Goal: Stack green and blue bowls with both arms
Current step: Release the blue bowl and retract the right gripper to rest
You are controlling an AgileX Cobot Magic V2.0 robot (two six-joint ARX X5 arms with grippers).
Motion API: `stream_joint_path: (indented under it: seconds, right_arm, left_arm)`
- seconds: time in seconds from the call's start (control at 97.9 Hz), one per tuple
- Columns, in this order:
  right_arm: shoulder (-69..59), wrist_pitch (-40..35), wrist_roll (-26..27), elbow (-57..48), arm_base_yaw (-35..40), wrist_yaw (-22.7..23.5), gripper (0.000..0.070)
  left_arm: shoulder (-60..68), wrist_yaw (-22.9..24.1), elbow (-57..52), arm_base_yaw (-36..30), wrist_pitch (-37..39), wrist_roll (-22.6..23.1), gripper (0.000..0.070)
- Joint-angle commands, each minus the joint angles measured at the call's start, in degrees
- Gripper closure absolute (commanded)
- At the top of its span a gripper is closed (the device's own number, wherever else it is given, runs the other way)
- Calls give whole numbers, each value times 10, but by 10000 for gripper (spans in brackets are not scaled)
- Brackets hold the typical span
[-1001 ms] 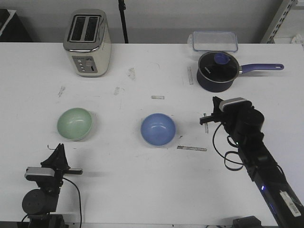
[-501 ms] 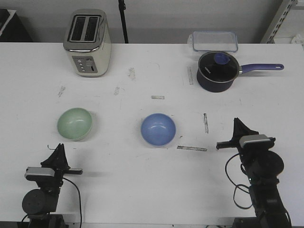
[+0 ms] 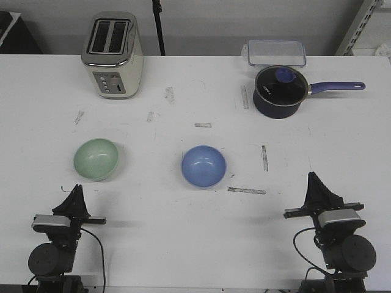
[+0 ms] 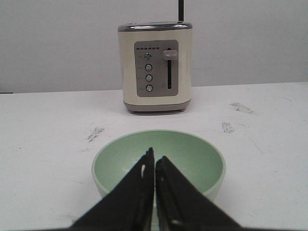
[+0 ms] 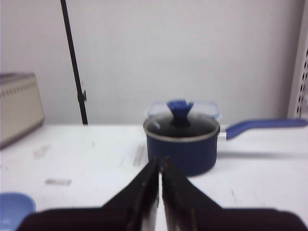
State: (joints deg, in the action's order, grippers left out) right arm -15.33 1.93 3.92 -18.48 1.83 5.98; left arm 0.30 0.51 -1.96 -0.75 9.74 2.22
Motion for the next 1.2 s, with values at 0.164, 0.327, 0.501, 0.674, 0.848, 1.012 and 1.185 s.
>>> stream_joint_path:
  seconds: [0.164, 0.327, 0.501, 0.674, 0.848, 1.012, 1.185]
  right_arm:
    - [37, 2, 7, -2, 0, -27, 697]
    - [37, 1, 7, -2, 0, -61, 697]
    - [37, 1, 7, -2, 0, -60, 697]
    - [37, 1, 7, -2, 0, -60, 697]
    - [37, 2, 7, -2, 0, -60, 697]
    - [37, 2, 7, -2, 0, -60, 697]
    - [37, 2, 7, -2, 0, -60, 697]
  left_arm:
    - [-1, -1, 13, 0, 6, 1, 698]
    - [-1, -1, 13, 0, 6, 1, 698]
    - [-1, -1, 13, 0, 6, 1, 698]
    - [-1, -1, 13, 0, 6, 1, 698]
    - [-1, -1, 13, 0, 7, 0, 698]
    - [-1, -1, 13, 0, 8, -9, 699]
    - [-1, 0, 0, 0, 11, -69, 699]
